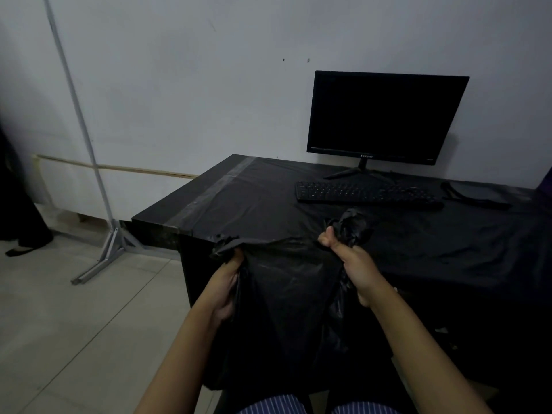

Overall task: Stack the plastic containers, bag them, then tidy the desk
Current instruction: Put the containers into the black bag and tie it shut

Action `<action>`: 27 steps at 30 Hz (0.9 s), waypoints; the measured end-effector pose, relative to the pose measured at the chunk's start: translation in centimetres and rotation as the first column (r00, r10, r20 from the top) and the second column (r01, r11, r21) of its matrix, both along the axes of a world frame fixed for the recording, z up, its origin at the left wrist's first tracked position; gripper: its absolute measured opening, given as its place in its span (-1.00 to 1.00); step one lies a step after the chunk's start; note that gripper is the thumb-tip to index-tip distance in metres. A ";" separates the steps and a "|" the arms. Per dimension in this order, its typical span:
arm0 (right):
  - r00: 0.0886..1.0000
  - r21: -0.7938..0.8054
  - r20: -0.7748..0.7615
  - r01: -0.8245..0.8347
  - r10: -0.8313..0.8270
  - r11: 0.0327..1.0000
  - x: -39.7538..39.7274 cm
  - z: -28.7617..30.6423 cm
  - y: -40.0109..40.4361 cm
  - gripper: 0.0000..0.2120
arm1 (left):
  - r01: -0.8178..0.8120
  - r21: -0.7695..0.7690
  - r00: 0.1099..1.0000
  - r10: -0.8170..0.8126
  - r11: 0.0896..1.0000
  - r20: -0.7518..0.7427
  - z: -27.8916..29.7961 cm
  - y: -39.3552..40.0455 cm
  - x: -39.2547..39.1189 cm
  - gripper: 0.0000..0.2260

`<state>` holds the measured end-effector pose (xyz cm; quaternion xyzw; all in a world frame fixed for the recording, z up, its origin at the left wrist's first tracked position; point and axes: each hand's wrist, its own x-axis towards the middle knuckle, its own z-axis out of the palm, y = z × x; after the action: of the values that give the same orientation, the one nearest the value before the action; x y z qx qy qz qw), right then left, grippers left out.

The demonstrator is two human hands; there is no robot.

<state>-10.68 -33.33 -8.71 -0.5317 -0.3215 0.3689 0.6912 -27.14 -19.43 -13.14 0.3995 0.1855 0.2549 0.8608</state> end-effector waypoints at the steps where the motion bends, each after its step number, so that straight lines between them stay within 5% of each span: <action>1: 1.000 -0.003 0.022 -0.002 0.002 1.000 -0.2 -0.1 0.0 -0.71 | 0.038 0.007 0.999 -0.038 0.999 0.028 0.1 -0.2 0.0 -0.53; 3: 1.000 0.033 -0.004 -0.003 0.003 0.999 -0.3 -0.3 0.0 -0.85 | 0.080 0.012 0.996 -0.080 0.997 0.043 0.4 -0.5 0.0 -0.54; 5: 1.000 0.035 0.026 0.002 -0.003 0.999 -0.3 -0.3 0.2 -0.74 | 0.100 0.069 0.994 -0.102 0.993 0.035 0.5 -0.6 0.0 -0.56; 11: 0.916 -0.057 0.061 0.399 -0.396 0.915 0.1 -1.1 1.4 -0.85 | 0.135 0.272 0.985 -0.160 0.953 0.071 0.7 -0.4 -0.4 -0.40; 13: 0.923 -0.144 0.209 0.355 -0.322 0.924 0.0 -1.0 1.2 -0.87 | 0.151 0.256 0.966 -0.197 0.955 0.167 1.1 -0.9 -0.1 -0.32; 16: 0.928 -0.218 0.346 0.225 -0.140 0.950 -0.5 -0.7 0.9 -0.89 | 0.013 0.164 0.990 -0.036 0.986 0.138 2.4 -1.8 0.9 -0.43; 18: 0.952 -0.220 0.300 0.130 -0.060 0.967 -0.3 -0.6 0.5 -0.89 | -0.106 -0.010 0.974 0.106 0.994 0.199 2.7 -1.9 1.8 -0.63; 21: 0.980 -0.218 0.185 -0.035 0.077 0.975 0.1 -0.2 -0.5 -0.61 | -0.142 -0.111 0.968 0.161 0.984 0.194 3.3 -2.0 2.1 -0.63; 24: 0.983 -0.051 0.074 -0.162 0.165 0.985 -1.1 -0.2 -0.9 -0.60 | -0.068 0.014 0.997 0.067 0.998 0.032 3.1 -2.4 2.6 -0.57; 27: 1.000 0.112 -0.018 -0.016 0.018 0.994 -1.9 -0.3 -0.4 -0.64 | -0.135 0.170 0.989 0.142 0.976 -0.029 2.9 -2.8 2.8 -0.64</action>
<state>-12.63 -33.77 -9.03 -0.4858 -0.3397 0.3613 0.7198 -24.36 -22.28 -10.26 0.4616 0.2084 0.3207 0.8004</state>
